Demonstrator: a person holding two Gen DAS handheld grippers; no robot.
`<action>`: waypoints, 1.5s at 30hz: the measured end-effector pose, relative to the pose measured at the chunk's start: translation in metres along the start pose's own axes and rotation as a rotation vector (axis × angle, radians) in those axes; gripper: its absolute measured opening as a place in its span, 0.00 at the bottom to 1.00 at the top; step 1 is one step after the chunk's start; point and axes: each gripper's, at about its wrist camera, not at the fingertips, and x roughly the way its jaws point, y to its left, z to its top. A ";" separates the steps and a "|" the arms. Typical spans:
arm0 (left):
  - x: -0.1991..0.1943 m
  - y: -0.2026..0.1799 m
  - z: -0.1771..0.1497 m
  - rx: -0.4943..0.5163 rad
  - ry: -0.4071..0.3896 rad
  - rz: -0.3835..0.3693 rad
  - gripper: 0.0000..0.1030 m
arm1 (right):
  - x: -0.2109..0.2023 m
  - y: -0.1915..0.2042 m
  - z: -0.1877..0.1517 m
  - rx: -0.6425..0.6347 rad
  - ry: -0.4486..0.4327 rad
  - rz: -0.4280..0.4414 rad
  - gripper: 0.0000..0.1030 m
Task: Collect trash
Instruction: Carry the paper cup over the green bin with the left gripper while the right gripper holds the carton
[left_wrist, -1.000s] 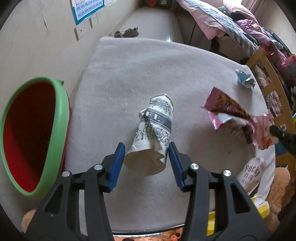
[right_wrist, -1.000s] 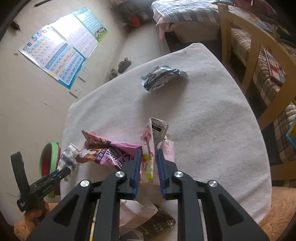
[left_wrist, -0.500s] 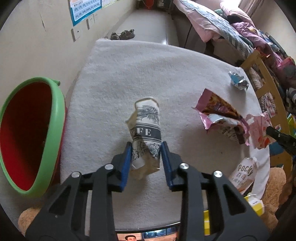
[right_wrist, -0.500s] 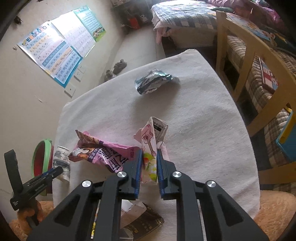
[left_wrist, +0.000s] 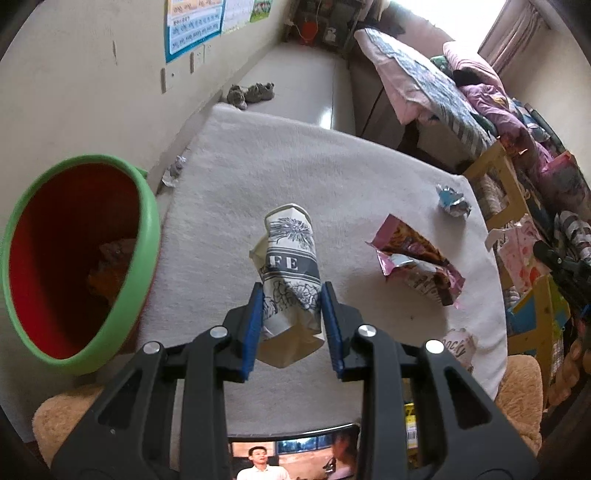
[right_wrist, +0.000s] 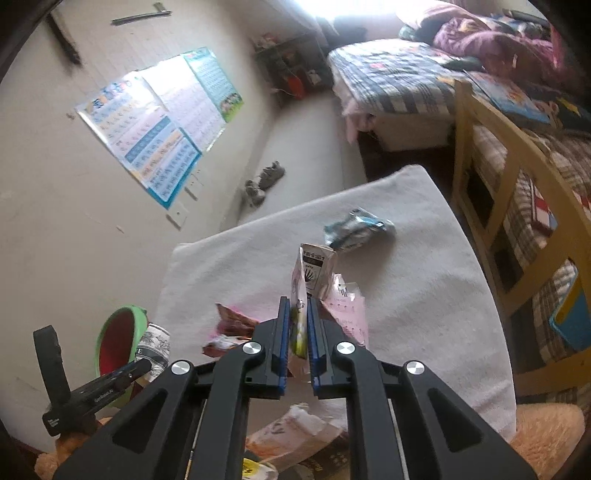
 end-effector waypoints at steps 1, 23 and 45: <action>-0.004 0.002 0.000 -0.005 -0.007 0.002 0.29 | 0.001 0.003 0.000 -0.006 0.003 0.005 0.08; -0.061 0.044 -0.012 -0.065 -0.131 0.105 0.29 | 0.010 0.087 -0.017 -0.171 0.065 0.126 0.08; -0.081 0.086 -0.027 -0.137 -0.170 0.138 0.29 | 0.038 0.171 -0.053 -0.361 0.175 0.225 0.08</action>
